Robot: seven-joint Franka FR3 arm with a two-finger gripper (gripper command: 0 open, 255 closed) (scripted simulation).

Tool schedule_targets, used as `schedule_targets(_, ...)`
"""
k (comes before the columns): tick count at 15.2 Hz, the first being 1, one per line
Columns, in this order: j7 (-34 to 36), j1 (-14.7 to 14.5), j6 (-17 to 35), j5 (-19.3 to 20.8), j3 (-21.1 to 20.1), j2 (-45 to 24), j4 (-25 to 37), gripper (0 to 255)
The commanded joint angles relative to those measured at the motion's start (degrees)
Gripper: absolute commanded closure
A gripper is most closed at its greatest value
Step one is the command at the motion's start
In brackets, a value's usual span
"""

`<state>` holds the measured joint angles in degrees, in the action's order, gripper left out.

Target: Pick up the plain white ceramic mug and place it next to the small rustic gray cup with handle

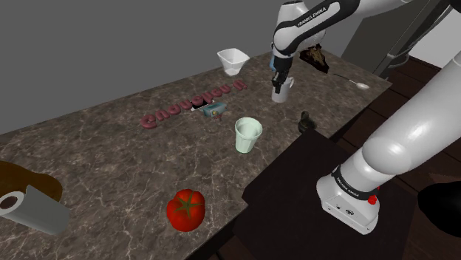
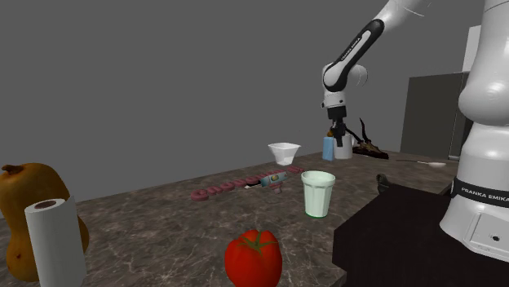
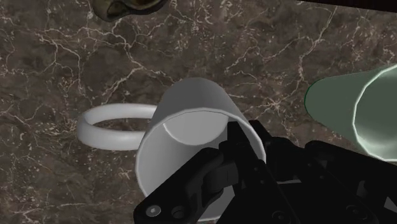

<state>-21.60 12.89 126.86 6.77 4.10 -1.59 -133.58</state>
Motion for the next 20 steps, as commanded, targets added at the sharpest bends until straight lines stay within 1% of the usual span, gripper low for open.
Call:
schedule_targets(1, -2.6, 1.5, 0.3, 0.5, 1.4, -0.1, 0.1, 255)
schedule_targets(3, -6.2, 3.4, 0.5, 0.9, 3.3, -1.0, 1.2, 255)
schedule_targets(20, -5.5, 3.7, 13.1, 0.7, 3.3, -11.5, -1.0, 255)
